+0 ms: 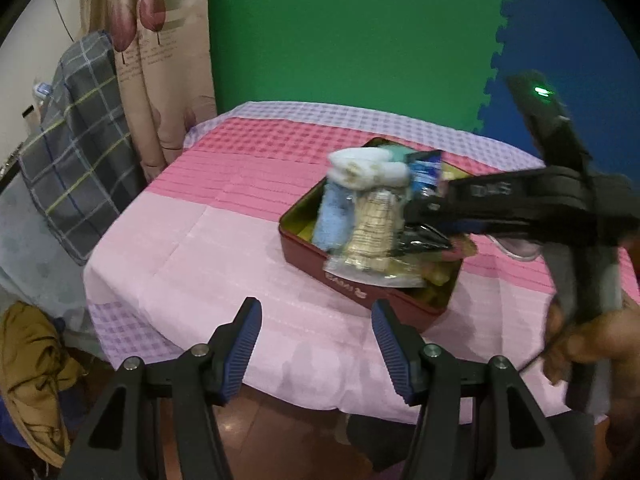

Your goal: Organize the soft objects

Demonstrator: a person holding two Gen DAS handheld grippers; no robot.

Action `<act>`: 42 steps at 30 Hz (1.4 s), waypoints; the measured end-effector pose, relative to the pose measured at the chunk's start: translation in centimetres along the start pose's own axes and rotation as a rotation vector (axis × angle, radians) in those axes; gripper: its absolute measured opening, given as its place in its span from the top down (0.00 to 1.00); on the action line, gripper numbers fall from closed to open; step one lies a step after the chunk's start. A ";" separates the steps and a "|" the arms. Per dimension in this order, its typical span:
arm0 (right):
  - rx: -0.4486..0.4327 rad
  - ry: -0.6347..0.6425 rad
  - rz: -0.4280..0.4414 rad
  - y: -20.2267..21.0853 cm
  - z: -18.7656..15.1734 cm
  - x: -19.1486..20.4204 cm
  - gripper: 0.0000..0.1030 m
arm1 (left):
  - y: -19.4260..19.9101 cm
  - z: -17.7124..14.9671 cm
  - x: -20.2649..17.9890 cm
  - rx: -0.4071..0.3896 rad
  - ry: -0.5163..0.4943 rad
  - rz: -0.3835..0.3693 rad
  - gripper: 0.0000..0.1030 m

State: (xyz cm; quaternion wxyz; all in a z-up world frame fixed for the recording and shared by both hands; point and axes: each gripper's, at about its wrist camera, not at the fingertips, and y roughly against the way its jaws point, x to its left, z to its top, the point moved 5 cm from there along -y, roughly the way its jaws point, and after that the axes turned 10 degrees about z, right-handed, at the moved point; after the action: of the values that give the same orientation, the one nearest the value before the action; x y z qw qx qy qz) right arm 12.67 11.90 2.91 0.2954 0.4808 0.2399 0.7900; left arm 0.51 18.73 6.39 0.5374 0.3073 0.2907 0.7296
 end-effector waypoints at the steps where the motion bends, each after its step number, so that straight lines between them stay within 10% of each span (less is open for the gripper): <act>1: 0.004 0.007 -0.007 -0.4 0.3 0.2 0.66 | -0.1 -0.1 0.0 0.002 0.004 -0.003 0.43; 7: 0.019 0.023 -0.026 -0.7 0.2 0.3 0.62 | -0.4 -0.6 0.1 0.003 0.036 -0.027 0.43; 11: -0.052 -0.011 -0.008 2.0 -0.4 -0.1 0.35 | -0.9 -1.0 -0.2 0.008 0.040 -0.016 0.43; 16: -0.197 -0.006 0.035 7.7 -2.0 0.0 0.29 | 0.1 -1.4 -1.4 -0.059 0.028 0.005 0.43; 22: -0.416 0.135 -0.227 13.7 -6.6 -0.3 0.00 | 0.5 -2.6 -3.2 -0.120 0.042 -0.015 0.43; 28: -0.400 0.135 -0.437 13.8 -11.1 -3.8 0.00 | 0.4 -4.9 -6.3 -0.114 0.047 -0.090 0.43; 42: -0.311 -0.072 -0.538 11.8 -16.4 -12.2 0.00 | -4.2 -8.2 -13.9 -0.026 -0.097 -0.100 0.43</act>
State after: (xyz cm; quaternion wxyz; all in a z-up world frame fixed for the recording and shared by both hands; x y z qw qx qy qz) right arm -0.45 -6.53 -3.72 0.5722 0.3769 0.2241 0.6931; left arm 0.03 5.65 -3.96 0.5905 0.3203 0.2698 0.6898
